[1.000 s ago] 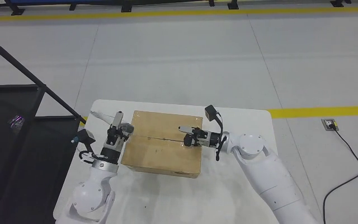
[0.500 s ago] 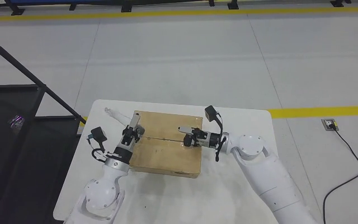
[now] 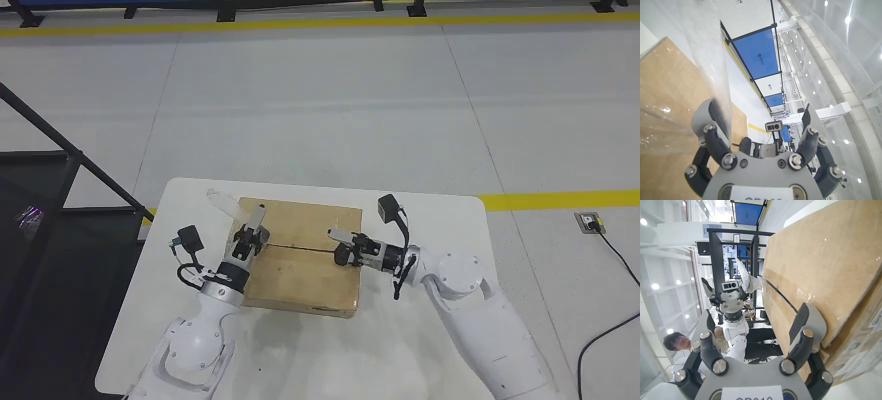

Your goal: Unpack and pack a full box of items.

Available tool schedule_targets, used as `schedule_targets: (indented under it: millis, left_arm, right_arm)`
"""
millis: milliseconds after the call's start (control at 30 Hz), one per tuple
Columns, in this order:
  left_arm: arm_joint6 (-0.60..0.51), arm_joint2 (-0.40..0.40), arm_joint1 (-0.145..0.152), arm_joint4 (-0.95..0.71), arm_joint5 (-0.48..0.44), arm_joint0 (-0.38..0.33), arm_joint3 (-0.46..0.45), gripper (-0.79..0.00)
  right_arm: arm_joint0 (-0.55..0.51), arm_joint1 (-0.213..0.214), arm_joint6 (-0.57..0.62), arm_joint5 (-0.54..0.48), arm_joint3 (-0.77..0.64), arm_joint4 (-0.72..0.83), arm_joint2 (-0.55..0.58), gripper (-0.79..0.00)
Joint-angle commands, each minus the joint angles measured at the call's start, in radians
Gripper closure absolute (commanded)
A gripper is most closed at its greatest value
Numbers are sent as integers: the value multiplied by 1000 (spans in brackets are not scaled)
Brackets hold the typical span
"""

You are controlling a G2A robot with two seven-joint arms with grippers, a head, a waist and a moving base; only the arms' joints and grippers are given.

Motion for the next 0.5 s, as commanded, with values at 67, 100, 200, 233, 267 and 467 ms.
schedule_targets:
  millis: [67,100,200,233,267,467]
  left_arm:
    - [0,14,-5,15,2,-7,4,-785]
    - [0,17,-7,20,3,-8,5,-785]
    - [2,27,-10,35,1,-11,8,-785]
    - [3,30,-11,42,0,-13,10,-785]
    - [4,33,-13,50,-2,-13,12,-785]
    - [4,49,-19,86,-18,-18,25,-785]
  right_arm:
    - [7,2,17,5,19,11,1,-785]
    - [8,2,19,2,24,15,1,-785]
    - [12,3,26,-4,36,22,1,-785]
    - [13,3,28,-5,39,24,0,-785]
    - [14,3,28,-6,43,25,-1,-785]
    - [21,4,35,-20,64,36,-3,-785]
